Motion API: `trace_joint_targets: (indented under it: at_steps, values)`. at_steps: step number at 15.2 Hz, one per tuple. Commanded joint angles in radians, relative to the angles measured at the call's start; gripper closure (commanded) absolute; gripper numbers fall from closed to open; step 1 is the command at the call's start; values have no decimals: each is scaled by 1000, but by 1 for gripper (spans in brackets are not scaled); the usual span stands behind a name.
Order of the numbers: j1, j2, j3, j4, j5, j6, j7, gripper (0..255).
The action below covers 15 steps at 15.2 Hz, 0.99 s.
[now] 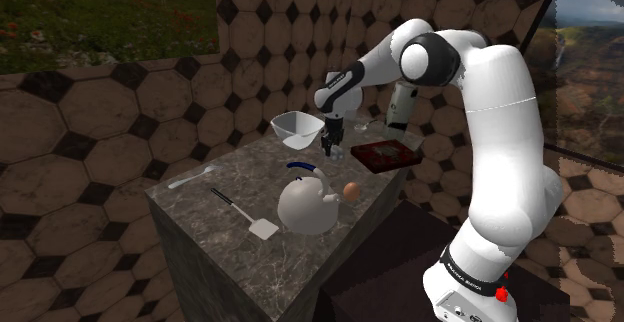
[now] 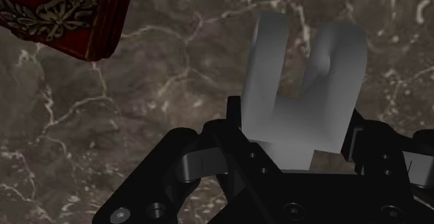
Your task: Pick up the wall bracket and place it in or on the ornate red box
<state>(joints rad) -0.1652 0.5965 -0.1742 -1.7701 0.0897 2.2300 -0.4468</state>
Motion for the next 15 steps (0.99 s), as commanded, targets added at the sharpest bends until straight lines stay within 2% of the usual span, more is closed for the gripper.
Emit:
trace_joint_targets:
  at_steps: [1,15]
  values:
    - [0,-18,-3,0,-3,-18,-1,255]
    - [9,-129,-16,30,-25,-157,9,255]
